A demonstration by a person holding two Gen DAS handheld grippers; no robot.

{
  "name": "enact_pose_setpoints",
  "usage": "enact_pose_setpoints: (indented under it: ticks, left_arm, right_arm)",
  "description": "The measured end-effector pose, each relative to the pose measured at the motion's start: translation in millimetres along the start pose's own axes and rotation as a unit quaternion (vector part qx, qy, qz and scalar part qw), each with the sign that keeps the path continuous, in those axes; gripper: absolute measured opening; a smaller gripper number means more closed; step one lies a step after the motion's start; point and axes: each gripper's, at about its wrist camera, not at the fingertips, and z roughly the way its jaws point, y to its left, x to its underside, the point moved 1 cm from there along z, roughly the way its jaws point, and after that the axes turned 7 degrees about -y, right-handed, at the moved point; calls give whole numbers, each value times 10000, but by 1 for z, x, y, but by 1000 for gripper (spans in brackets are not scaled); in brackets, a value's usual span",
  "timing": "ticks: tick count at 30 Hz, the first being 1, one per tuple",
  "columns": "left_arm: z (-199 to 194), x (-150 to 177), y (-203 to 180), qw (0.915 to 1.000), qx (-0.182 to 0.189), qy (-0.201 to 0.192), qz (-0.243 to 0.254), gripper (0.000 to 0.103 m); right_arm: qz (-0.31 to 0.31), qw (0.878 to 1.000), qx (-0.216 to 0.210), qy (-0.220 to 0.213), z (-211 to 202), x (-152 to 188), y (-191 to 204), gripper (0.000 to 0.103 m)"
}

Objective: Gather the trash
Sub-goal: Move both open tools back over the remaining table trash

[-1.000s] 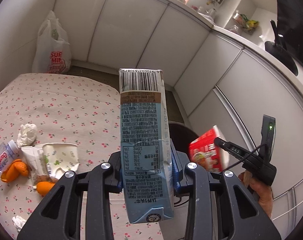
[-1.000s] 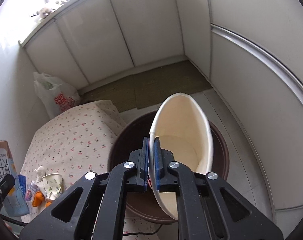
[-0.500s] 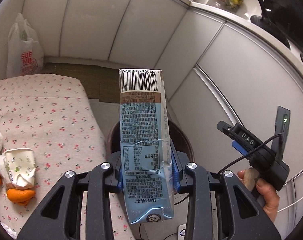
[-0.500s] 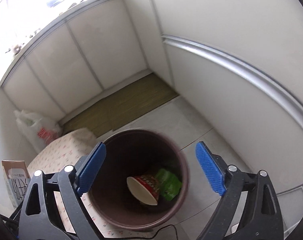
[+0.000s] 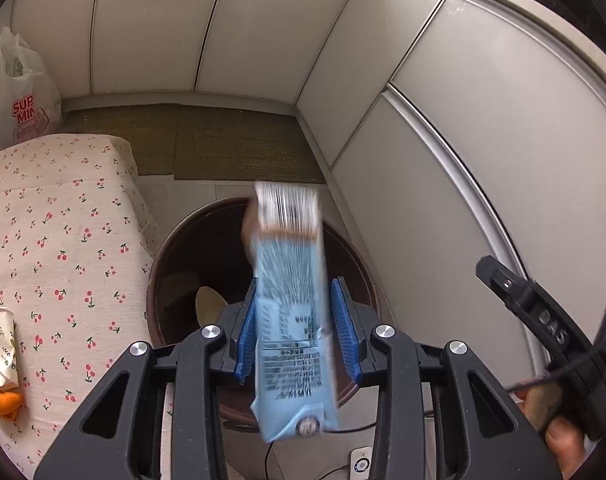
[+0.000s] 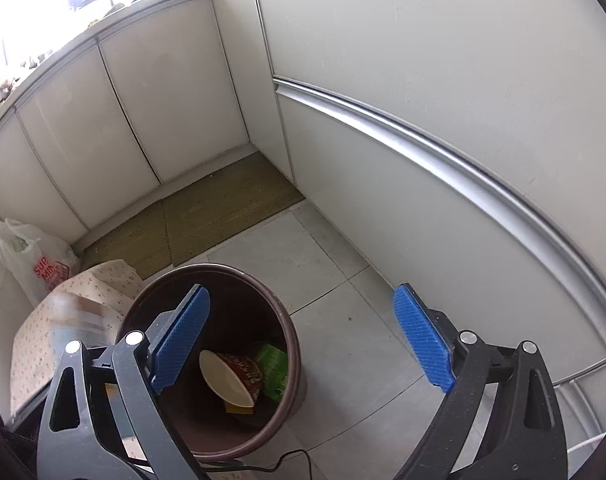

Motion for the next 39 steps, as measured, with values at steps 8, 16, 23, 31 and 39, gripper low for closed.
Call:
enact_pose_setpoints:
  ticks: [8,16,23,31,39]
  left_arm:
    - [-4,-1,12,9995,-211,-86,-201,45]
    - [-28,14,53,9965,-392,-149,-727,51]
    - [-65,33,95,9903,-742,-350,-1125,51]
    - [-109,53,136,9806,-1181,-609,-1444,51]
    - [-145,87,198,9656,-1657,-554,-1927,51]
  right_arm:
    - [-91,9999,-106,-22,-1,0,10,92]
    - [-503,9984,-252,-43,-11,8,39,95]
    - [-1102,9922,-556,-152,-26,27,85,95]
    - [-1448,9833,-1100,-77,-41,57,132,95]
    - [-2054,9644,-1662,-113,-63,89,190,95]
